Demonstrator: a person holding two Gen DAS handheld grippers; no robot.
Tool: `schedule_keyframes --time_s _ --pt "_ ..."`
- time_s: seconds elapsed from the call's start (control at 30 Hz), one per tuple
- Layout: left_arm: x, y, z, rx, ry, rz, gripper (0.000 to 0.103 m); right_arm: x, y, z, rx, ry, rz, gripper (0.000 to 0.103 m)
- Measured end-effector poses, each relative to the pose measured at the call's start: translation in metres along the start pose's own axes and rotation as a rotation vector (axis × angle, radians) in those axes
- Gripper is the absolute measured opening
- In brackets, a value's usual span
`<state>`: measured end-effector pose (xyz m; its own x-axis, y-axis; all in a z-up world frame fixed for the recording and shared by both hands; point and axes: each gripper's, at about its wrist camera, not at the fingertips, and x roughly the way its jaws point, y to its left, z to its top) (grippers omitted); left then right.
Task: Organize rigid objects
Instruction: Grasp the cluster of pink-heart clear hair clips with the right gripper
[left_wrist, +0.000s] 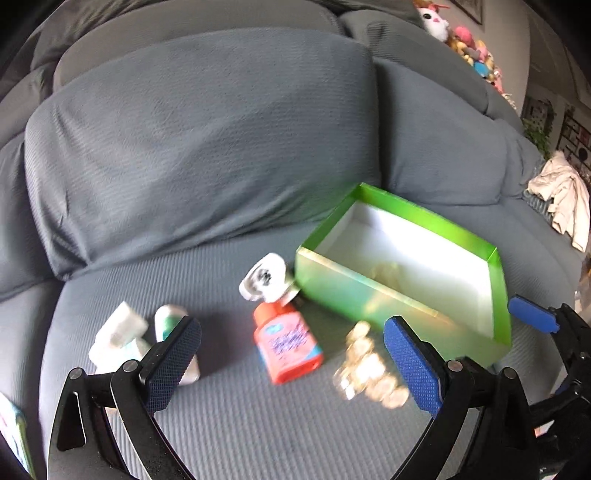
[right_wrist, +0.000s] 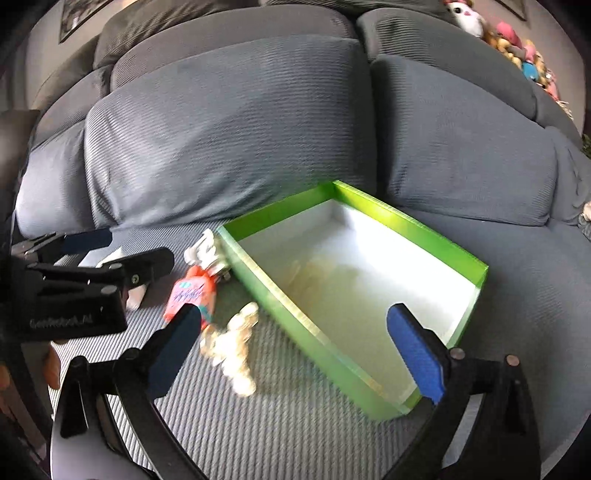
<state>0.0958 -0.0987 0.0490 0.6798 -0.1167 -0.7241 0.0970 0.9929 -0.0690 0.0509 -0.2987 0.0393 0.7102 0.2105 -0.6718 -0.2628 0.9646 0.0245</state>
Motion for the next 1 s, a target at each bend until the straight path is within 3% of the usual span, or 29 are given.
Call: schedule_keyframes --time_s 0.27,0.43,0.73,0.93,1.0 --pt "0.017 0.03 -0.044 -0.081 0.106 -0.02 0.099 0.022 0.032 -0.041 -0.072 0.11 0.086 0.101" --pt "0.033 0.038 -0.059 -0.131 0.152 -0.095 0.099 0.05 0.04 -0.055 -0.065 0.154 0.105 0.098" --pt "0.07 0.004 -0.045 -0.103 0.196 -0.283 0.099 0.084 0.039 -0.057 -0.043 0.174 0.133 0.081" --pt "0.091 -0.013 -0.037 -0.094 0.206 -0.332 0.099 0.095 0.03 -0.053 -0.02 0.158 0.146 0.069" --pt "0.096 -0.017 -0.038 -0.096 0.215 -0.348 0.097 0.096 0.029 -0.052 -0.02 0.154 0.152 0.06"
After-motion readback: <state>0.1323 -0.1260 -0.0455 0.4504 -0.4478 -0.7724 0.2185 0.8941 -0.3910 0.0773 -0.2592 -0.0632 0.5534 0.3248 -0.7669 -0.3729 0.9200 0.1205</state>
